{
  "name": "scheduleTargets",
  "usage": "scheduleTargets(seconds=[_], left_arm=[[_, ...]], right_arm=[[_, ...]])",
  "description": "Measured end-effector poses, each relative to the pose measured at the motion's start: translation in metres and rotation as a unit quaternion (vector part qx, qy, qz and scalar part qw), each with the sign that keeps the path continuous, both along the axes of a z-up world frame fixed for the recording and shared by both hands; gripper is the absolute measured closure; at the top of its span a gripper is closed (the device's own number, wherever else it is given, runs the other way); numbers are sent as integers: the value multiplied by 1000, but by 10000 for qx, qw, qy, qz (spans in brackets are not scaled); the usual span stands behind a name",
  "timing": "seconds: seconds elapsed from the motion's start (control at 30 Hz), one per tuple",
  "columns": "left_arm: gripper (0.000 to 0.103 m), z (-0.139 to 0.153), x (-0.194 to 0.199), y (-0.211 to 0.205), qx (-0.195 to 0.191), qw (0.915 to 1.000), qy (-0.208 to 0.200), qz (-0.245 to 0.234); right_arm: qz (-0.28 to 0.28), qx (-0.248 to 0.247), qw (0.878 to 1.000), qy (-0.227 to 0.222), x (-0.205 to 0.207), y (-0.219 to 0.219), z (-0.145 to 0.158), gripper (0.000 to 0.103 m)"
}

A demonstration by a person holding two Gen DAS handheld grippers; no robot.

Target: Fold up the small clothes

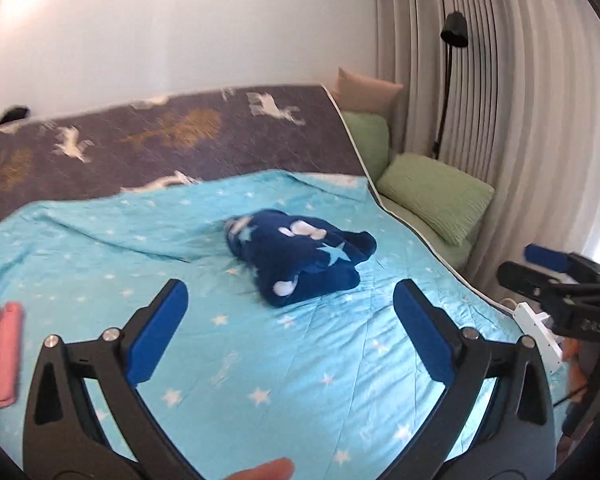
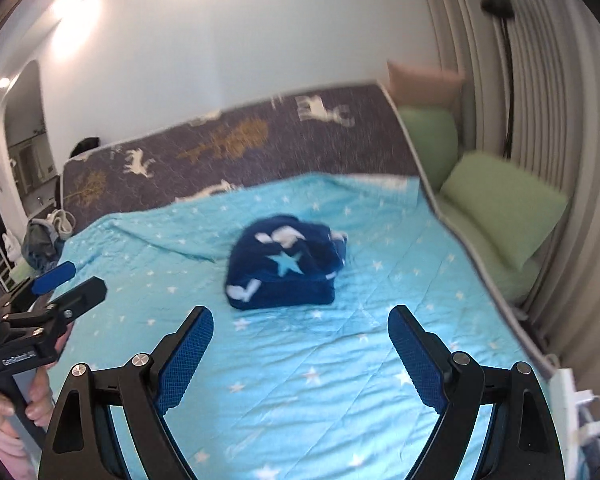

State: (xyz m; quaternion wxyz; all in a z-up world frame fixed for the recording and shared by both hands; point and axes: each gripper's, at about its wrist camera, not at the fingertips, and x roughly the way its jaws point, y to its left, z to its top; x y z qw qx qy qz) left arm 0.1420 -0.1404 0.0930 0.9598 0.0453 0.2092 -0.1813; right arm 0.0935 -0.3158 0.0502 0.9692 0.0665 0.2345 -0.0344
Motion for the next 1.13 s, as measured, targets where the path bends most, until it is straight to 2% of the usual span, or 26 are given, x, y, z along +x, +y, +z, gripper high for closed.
scheduleTargets(seconds=[0.1,0.23,0.37,0.5,0.77,1.13], left_arm=[[1,10,-41,4,137,9994,-318,59],[1,10,-82,5,354,9978,-548,140],[1,-2,-109,7,410,9982,-440,28],[1,-13,-131,7,636,9970,-431,68],[1,-22,-157,11,677,9968,-403,157],[1,-24,-166,11,605,9970,-409,244]], right_arm=[[-13,-167,9994,-304,-42,22,14,10],[-50,-166,9990,-422,-82,44,19,7],[-95,-207,9987,-457,-108,60,11,7],[-110,-149,9989,-435,-127,68,1,7],[-188,-31,9995,-265,-143,69,-16,7],[-258,-41,9992,-289,-154,69,-19,7]])
